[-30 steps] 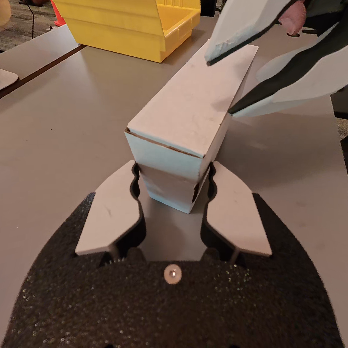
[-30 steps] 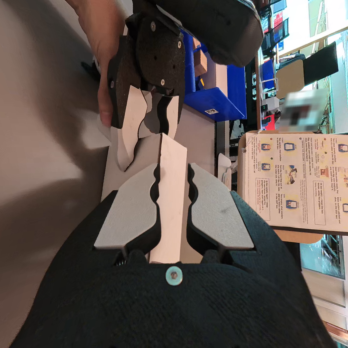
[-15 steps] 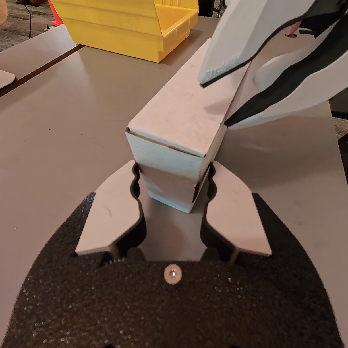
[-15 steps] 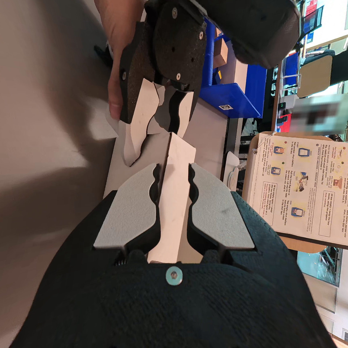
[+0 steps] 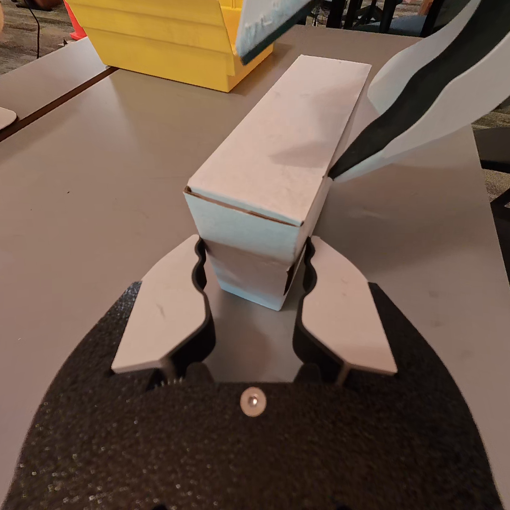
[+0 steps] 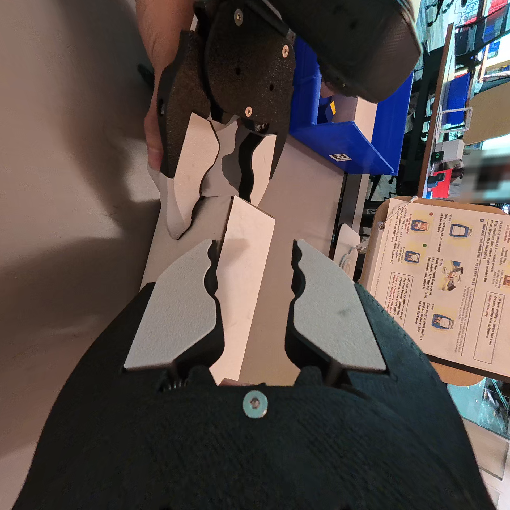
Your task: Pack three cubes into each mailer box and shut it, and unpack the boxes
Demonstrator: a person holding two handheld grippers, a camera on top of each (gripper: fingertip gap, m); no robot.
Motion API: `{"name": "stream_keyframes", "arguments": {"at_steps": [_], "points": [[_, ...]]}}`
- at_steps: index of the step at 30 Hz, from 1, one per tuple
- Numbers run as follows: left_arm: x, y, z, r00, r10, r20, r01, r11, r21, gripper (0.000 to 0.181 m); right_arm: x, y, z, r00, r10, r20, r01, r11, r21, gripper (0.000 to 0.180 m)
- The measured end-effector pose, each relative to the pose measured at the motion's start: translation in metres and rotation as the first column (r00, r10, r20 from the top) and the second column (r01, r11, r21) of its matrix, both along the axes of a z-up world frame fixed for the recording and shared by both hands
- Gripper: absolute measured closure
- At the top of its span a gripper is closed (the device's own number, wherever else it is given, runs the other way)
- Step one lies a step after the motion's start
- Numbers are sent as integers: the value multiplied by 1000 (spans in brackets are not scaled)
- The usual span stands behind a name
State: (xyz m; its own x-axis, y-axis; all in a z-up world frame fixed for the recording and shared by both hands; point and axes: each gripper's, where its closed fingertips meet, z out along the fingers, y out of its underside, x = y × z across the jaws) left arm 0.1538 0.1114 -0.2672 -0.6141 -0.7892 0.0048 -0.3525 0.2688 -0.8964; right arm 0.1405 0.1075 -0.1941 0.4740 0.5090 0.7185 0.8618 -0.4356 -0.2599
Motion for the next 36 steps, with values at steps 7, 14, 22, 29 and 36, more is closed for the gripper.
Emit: {"name": "stream_keyframes", "arguments": {"at_steps": [7,14,22,29,36], "points": [[0,0,0,1000,0,1,0,1000,4,113,0,1,3,1000,-8,-7,8,1000,6,131],[0,0,0,1000,3,3,-3,1000,7,113,1,4,8,998,0,65,-4,998,60,122],[2,1,0,1000,15,0,-15,1000,1,114,7,5,19,991,-60,122,38,984,172,112],[4,4,0,999,31,-14,-32,999,-22,115,13,5,20,986,-98,131,63,967,248,116],[3,3,-1,1000,29,2,-29,1000,12,115,-2,2,2,945,66,321,-101,991,93,145]]}}
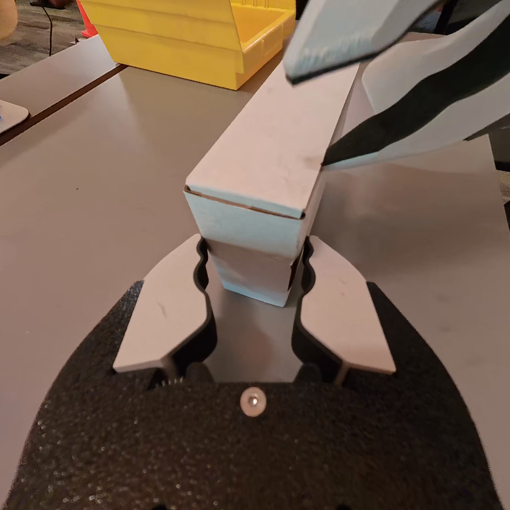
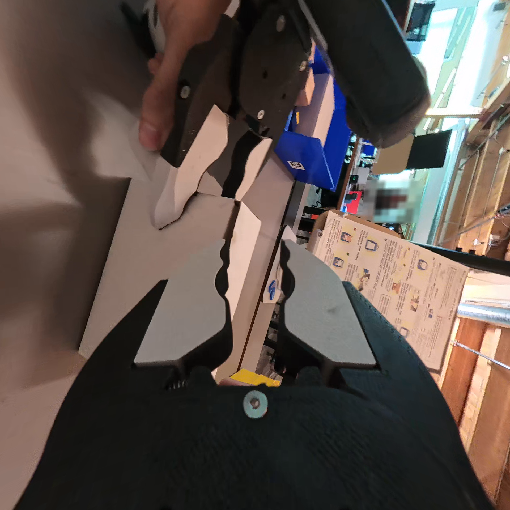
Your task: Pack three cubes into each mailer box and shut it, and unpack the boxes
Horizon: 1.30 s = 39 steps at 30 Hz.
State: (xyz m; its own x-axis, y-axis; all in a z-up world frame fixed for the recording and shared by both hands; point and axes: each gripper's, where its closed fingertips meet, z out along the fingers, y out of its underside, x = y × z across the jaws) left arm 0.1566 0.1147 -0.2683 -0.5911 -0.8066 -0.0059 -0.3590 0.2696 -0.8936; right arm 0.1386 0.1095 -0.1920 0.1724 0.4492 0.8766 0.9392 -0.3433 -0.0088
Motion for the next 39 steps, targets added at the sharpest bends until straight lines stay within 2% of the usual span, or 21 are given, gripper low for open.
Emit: {"name": "stream_keyframes", "arguments": {"at_steps": [4,7,10,18,21,24,27,30,32,35,39], "points": [[0,0,0,1000,0,2,0,1000,3,115,-1,-1,-4,1000,-9,2,9,1000,-28,153],[1,1,0,1000,4,-1,-4,1000,-3,115,0,-3,-11,999,-28,26,29,998,-51,170],[1,2,0,1000,12,-5,-12,1000,-11,116,3,-1,-12,997,-43,66,44,999,-7,177],[3,3,0,1000,30,-4,-30,999,-12,116,8,2,-9,984,-85,159,70,993,99,178],[4,4,0,999,35,-5,-35,999,-12,116,11,4,-6,990,-116,76,104,984,144,178],[5,4,1,999,43,-9,-43,999,-20,116,14,5,-1,982,-169,-80,180,970,162,171],[4,5,0,999,44,-8,-44,999,-16,116,13,6,-2,991,-133,-17,134,979,156,168],[4,3,-1,999,41,18,-42,998,40,115,16,-4,3,991,-132,-12,132,970,204,151],[4,3,-1,999,40,17,-41,998,38,115,27,-20,5,983,-171,-64,181,959,220,142],[4,2,-2,999,37,10,-37,999,32,115,44,-49,4,979,-190,-68,200,959,201,142],[4,2,-2,999,32,1,-32,999,23,116,64,-82,-2,970,-236,-48,240,965,107,135]]}}
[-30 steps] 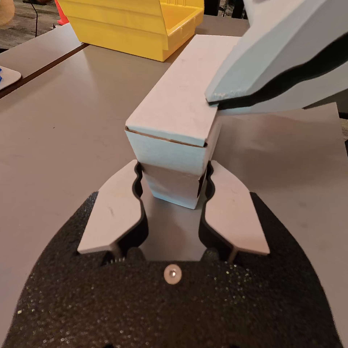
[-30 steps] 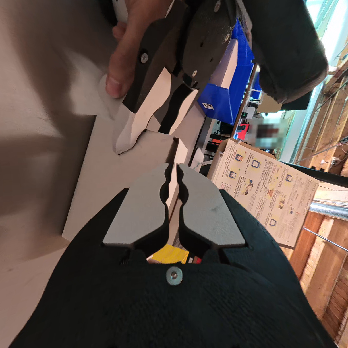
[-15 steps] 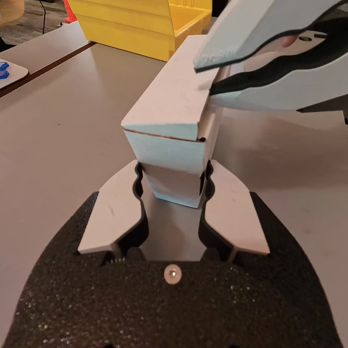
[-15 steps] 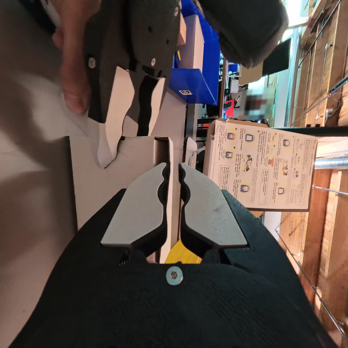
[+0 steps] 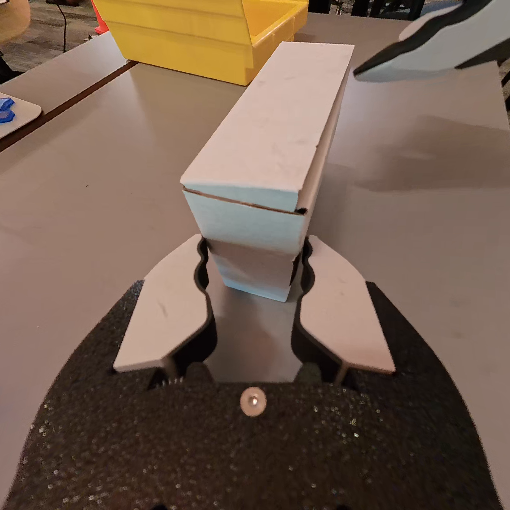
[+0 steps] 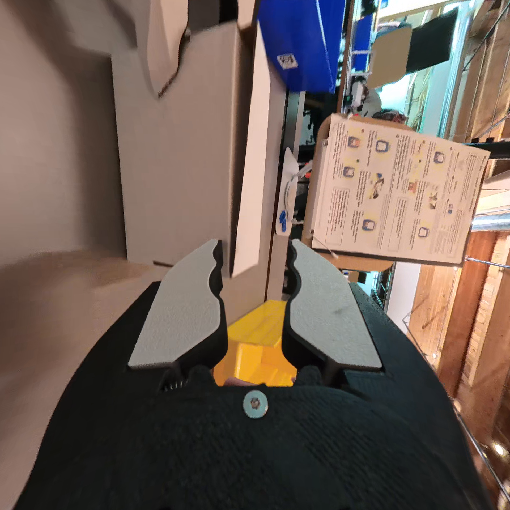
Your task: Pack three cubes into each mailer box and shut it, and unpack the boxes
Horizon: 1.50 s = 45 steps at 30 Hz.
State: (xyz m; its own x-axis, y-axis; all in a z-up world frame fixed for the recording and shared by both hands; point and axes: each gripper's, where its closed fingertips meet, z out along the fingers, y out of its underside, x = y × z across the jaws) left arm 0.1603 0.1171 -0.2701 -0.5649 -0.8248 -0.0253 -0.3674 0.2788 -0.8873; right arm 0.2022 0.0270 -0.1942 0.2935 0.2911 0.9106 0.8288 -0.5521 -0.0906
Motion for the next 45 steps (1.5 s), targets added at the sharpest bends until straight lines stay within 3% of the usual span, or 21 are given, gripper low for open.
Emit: {"name": "stream_keyframes", "arguments": {"at_steps": [9,13,25,33,38,43,45], "points": [[0,0,0,1000,0,1,0,1000,2,116,9,-8,10,989,62,-134,-56,997,47,136],[0,0,0,1000,0,0,0,1000,1,116,9,-5,4,985,76,-154,-77,997,-2,137],[-3,2,-1,1000,-11,8,11,1000,16,117,12,1,13,994,55,-90,-58,998,-39,146],[-1,1,-1,1000,-3,16,2,999,38,118,22,-1,-1,998,22,-50,-31,984,-174,154],[0,3,-1,1000,13,15,-14,999,37,118,24,0,-3,999,-2,-34,-5,982,-190,179],[1,4,-2,1000,25,12,-25,999,40,118,22,5,9,978,-32,-206,22,998,-53,179],[1,3,-2,1000,20,18,-21,999,49,118,22,4,10,963,-46,-266,37,998,-41,170]]}}
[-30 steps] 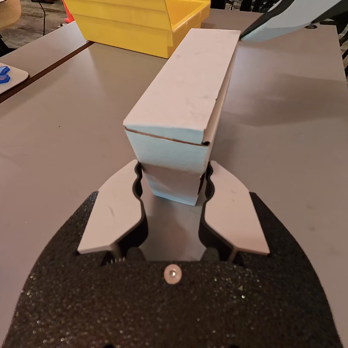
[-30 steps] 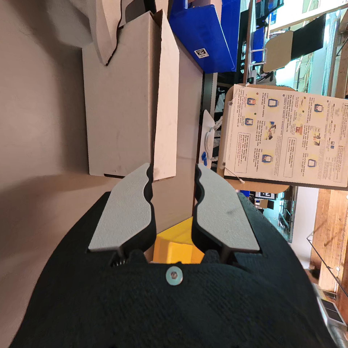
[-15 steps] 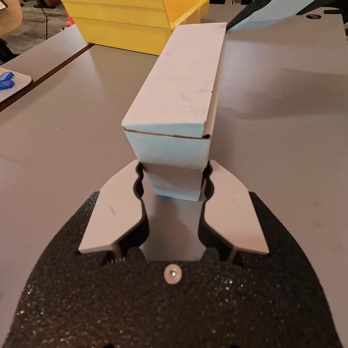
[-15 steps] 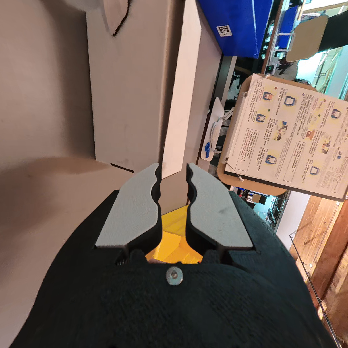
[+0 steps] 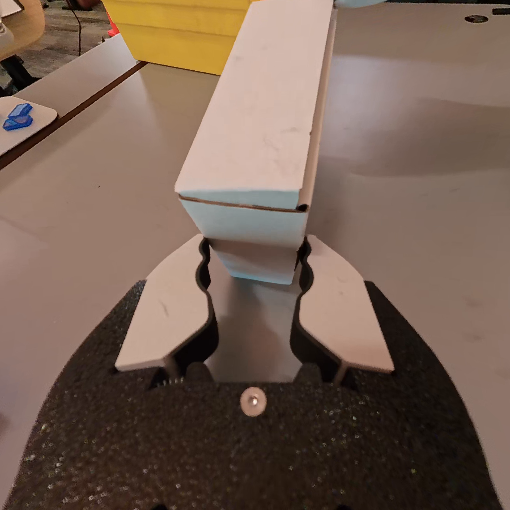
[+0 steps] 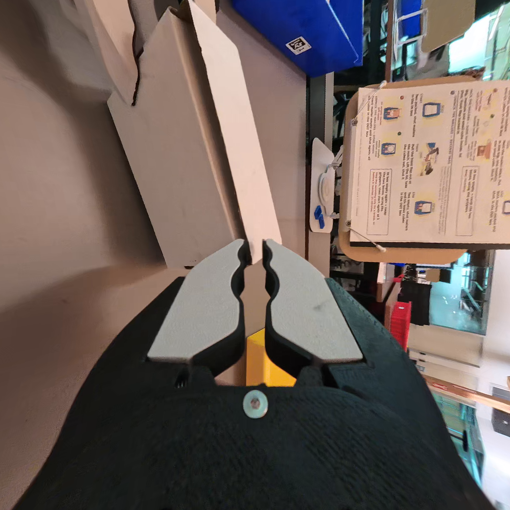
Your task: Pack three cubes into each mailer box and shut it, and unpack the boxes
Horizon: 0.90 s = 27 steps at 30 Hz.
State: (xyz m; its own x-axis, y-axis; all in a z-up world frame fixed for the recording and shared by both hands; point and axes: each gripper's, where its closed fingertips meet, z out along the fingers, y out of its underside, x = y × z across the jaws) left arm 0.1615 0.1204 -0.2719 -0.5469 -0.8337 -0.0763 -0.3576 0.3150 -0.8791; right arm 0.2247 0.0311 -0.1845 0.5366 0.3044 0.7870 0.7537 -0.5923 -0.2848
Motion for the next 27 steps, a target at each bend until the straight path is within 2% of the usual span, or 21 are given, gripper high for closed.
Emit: {"name": "stream_keyframes", "arguments": {"at_steps": [2,3,4,5,8,10,13,15,19,21,23,25,27], "points": [[1,-2,0,1000,-6,12,6,1000,14,118,2,-3,1,1000,16,3,-16,1000,13,155],[1,-2,0,1000,-6,13,6,1000,15,118,5,-6,0,999,4,-32,-3,1000,27,144],[1,-2,0,1000,-6,9,6,1000,11,118,3,-11,-4,991,-1,-133,5,1000,29,131],[1,-2,0,1000,-7,6,7,1000,5,118,-3,-15,-11,960,9,-280,0,1000,32,118],[0,-3,0,1000,-23,1,23,1000,-3,118,-12,-13,-18,781,85,-619,8,989,146,107],[-3,-7,0,998,-58,1,58,998,-5,118,-2,-5,-28,690,92,-718,59,981,183,98],[-7,-12,1,994,-109,1,109,994,-10,118,8,6,-51,619,56,-784,94,985,145,80],[-10,-13,1,992,-127,8,127,992,-2,117,-9,8,-62,573,107,-813,-4,992,128,87],[-12,-3,13,995,-70,74,72,997,-25,108,-16,12,-70,621,142,-771,-32,987,155,97],[-16,3,36,993,-16,113,26,996,-85,107,-21,13,-69,619,148,-771,-13,984,179,99],[-21,-4,67,985,-14,171,30,996,-89,113,-25,11,-67,636,178,-751,-16,976,217,99],[-20,-18,86,978,-44,206,30,997,69,122,-28,10,-66,655,198,-729,-21,970,244,99],[-15,-37,92,978,-94,184,38,958,284,124,-31,11,-66,654,203,-729,-19,967,253,99]]}}
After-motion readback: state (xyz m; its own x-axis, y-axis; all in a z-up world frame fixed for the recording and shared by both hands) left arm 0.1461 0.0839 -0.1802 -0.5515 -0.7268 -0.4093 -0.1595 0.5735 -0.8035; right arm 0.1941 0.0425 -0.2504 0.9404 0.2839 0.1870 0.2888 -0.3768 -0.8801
